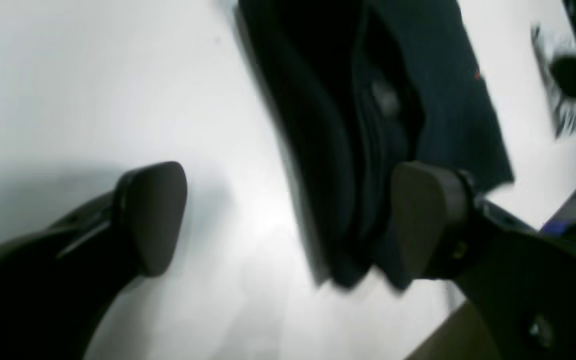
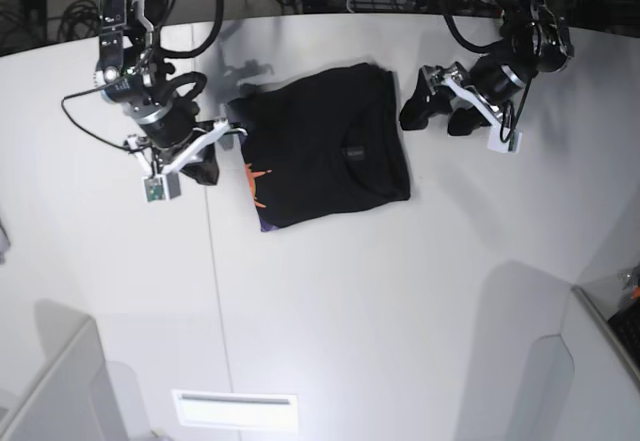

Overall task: Fold the T-shirt properly
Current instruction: 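Grasp the edge of the folded bundle with the left gripper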

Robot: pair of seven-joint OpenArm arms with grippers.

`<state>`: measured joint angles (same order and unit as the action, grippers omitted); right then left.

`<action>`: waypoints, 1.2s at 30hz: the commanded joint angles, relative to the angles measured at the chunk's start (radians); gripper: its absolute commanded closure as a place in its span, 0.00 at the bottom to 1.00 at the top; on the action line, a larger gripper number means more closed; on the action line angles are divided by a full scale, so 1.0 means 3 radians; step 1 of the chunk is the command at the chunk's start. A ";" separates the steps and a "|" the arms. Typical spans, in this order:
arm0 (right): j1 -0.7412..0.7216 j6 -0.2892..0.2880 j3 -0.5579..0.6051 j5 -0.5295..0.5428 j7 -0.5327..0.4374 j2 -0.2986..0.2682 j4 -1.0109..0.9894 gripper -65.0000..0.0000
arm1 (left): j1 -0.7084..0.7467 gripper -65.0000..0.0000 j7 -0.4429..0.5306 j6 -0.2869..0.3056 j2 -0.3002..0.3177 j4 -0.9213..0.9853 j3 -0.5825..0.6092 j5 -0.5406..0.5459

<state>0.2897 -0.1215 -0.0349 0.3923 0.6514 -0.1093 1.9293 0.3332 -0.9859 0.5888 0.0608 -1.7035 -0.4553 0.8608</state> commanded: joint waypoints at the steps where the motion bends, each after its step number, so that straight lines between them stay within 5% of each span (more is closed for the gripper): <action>1: 0.0024 -0.0043 -0.0040 0.0030 -0.0077 0.0004 0.0067 1.00 | -0.0024 0.05 0.0057 -0.0017 0.0009 -0.0058 0.0027 0.0074; 5: 0.0049 -0.0043 -0.0121 0.0030 -0.0077 -0.0027 0.0052 1.00 | -0.0055 0.06 0.0051 -0.0027 0.0009 -0.0088 0.0124 0.0084; 7: 0.0044 -0.0043 -0.0198 0.0019 -0.0046 -0.0027 -0.0015 1.00 | -0.0055 0.17 0.0062 -0.0068 0.0015 -0.0063 0.0103 0.0069; 12: 0.0055 -0.0043 -0.0219 -0.0001 0.0261 -0.0068 -0.0020 1.00 | -0.0070 0.98 0.0067 -0.0370 0.0096 -0.0088 0.0098 0.0069; 22: -0.0017 -0.0032 -0.0096 -0.0006 0.0491 -0.0119 -0.0117 1.00 | -0.0326 1.00 0.0067 -0.0958 0.0153 -0.0037 0.0129 -0.0044; 25: 0.0003 -0.0032 -0.0091 -0.0006 0.0486 -0.0119 -0.0117 1.00 | -0.0418 1.00 0.0046 -0.0978 0.0148 -0.0078 0.0129 -0.0279; 35: -0.0007 -0.0032 -0.0111 -0.0006 0.0486 -0.0119 -0.0117 1.00 | -0.0121 1.00 0.0051 -0.0968 0.0096 -0.0257 0.0369 -0.0197; 36: -0.0012 -0.0032 -0.0111 -0.0006 0.0486 -0.0119 -0.0117 1.00 | -0.0121 0.86 0.0051 -0.0968 0.0076 -0.0237 0.0369 -0.0115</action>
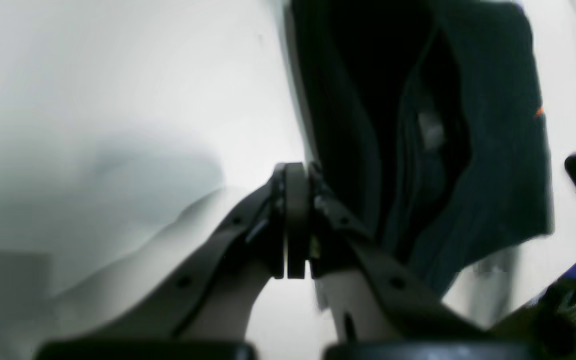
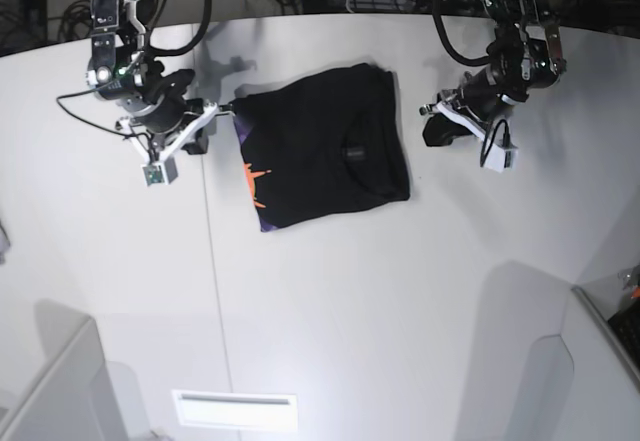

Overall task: Fold the T-shirt properly
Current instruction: 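Grasp the edge of the folded bundle with the left gripper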

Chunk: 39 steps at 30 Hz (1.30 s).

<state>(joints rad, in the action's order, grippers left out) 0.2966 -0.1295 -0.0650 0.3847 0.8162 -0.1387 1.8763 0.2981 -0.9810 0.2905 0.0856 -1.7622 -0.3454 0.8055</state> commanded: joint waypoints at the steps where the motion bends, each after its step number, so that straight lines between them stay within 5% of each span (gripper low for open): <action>1: -0.0035 -0.0006 -0.0011 0.0019 -0.0064 -0.0021 0.0060 1.00 | -0.0004 0.68 0.0035 0.0026 0.0003 -0.0026 0.0003 0.0172; 5: -0.0035 -0.0006 0.0010 0.0024 -0.0064 -0.0021 0.0060 1.00 | -0.0035 0.15 0.0040 0.0026 0.0009 0.0107 -0.0002 0.0545; 7: -0.0035 -0.0006 0.0010 0.0024 -0.0064 -0.0021 0.0060 1.00 | -0.0045 0.05 0.0040 0.0026 0.0009 0.0179 0.0003 0.0637; 15: -0.0030 -0.0006 0.0010 0.0024 -0.0064 -0.0021 0.0054 1.00 | -0.0290 0.14 0.0035 0.0026 0.0009 0.0542 0.0065 0.0642; 39: -0.0025 -0.0006 -0.0001 0.0035 -0.0064 -0.0011 0.0049 1.00 | -0.0423 0.15 0.0055 0.0011 -0.0012 0.1003 0.0504 0.0637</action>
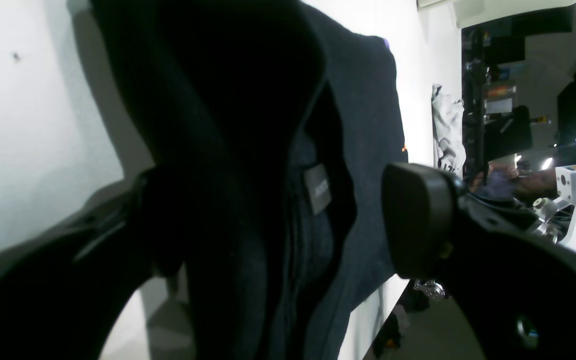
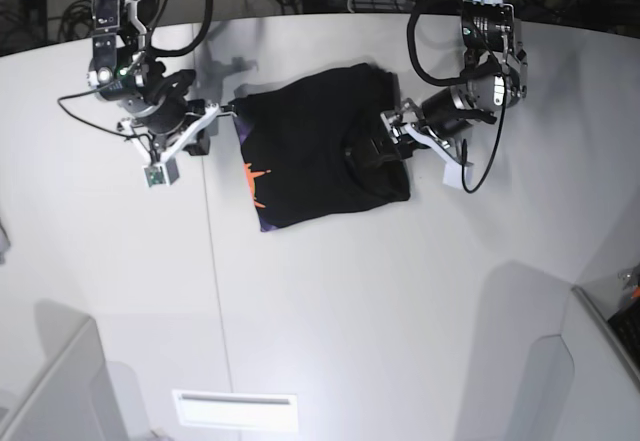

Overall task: Fold the T-shirt properly
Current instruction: 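Grasp the edge of the folded bundle with the left gripper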

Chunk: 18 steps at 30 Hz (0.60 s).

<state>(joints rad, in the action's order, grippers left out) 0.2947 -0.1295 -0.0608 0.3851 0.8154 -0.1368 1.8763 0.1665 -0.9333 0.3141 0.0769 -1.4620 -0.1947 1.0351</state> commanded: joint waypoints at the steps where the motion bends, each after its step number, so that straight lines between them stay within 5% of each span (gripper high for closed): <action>1: -0.0018 -0.0006 -0.0015 0.0033 -0.0061 -0.0017 0.0049 1.00 | 0.0015 0.15 -0.0104 -0.0068 0.0017 0.0002 0.0002 -0.0129; 5: -0.0018 -0.0011 -0.0025 0.0038 -0.0061 -0.0017 0.0049 1.00 | -0.0015 0.24 -0.0104 -0.0068 0.0023 0.0007 0.0002 -0.0129; 18: -0.0018 -0.0011 -0.0025 0.0049 -0.0066 -0.0007 0.0054 1.00 | -0.0031 0.99 -0.0109 -0.0068 0.0033 0.0114 0.0058 -0.0277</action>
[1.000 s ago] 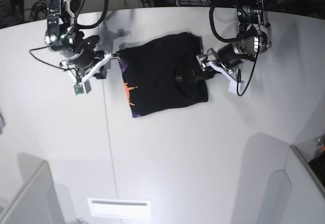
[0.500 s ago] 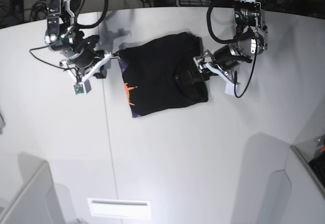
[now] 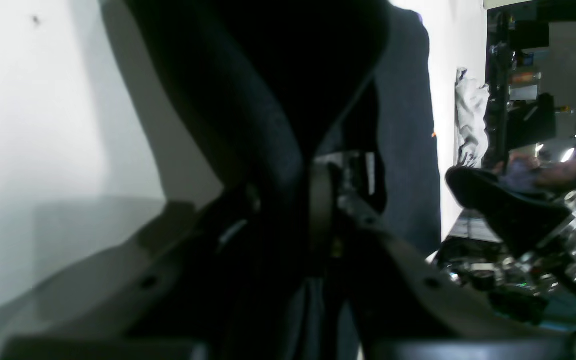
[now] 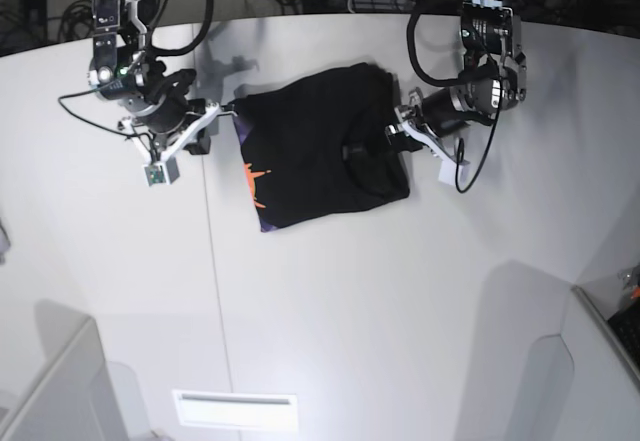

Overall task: Fold the T-shirt properly
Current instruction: 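Grasp the edge of the folded bundle with the left gripper, then drag and rotate the bundle with the left gripper toward the table center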

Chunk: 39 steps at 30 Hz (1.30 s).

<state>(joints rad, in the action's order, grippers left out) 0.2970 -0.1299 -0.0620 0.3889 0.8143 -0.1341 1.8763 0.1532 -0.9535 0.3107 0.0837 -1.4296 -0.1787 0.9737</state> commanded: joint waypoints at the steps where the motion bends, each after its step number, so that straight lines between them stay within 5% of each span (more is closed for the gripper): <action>1: -0.0026 -0.0009 -0.0021 0.0036 -0.0062 -0.0016 0.0054 1.00 | 0.0009 1.00 -0.0041 -0.0056 0.0010 0.0006 0.0036 -0.0149; 10: -0.0026 -0.0009 -0.0031 0.0036 -0.0062 -0.0016 0.0054 1.00 | -0.0053 1.00 -0.0062 -0.0056 0.0025 0.0006 0.0071 -0.0497; 14: -0.0026 -0.0009 -0.0031 0.0036 -0.0062 -0.0016 0.0054 1.00 | -0.0083 1.00 -0.0062 -0.0056 0.0204 0.0001 0.0189 -0.0660; 26: -0.0031 -0.0009 -0.0031 0.0026 -0.0062 -0.0016 0.0054 1.00 | -0.0523 1.00 -0.0062 -0.0056 0.1099 0.0001 0.1504 -0.0722; 35: -0.0031 -0.0004 -0.0036 0.0015 -0.0062 -0.0016 0.0044 1.00 | -0.1025 1.00 -0.0062 -0.0056 0.1350 0.0001 0.2276 -0.0722; 39: -0.0026 -0.0004 -0.0215 0.0015 -0.0062 -0.0011 0.0044 1.00 | -0.1301 1.00 -0.0062 -0.0056 0.1391 0.0001 0.2711 -0.1034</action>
<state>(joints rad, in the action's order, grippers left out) 0.2947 -0.1299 -0.1238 0.3855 0.8135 -0.1295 1.8759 -0.2401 -0.9249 0.3248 0.4908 -1.4384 0.6292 0.7586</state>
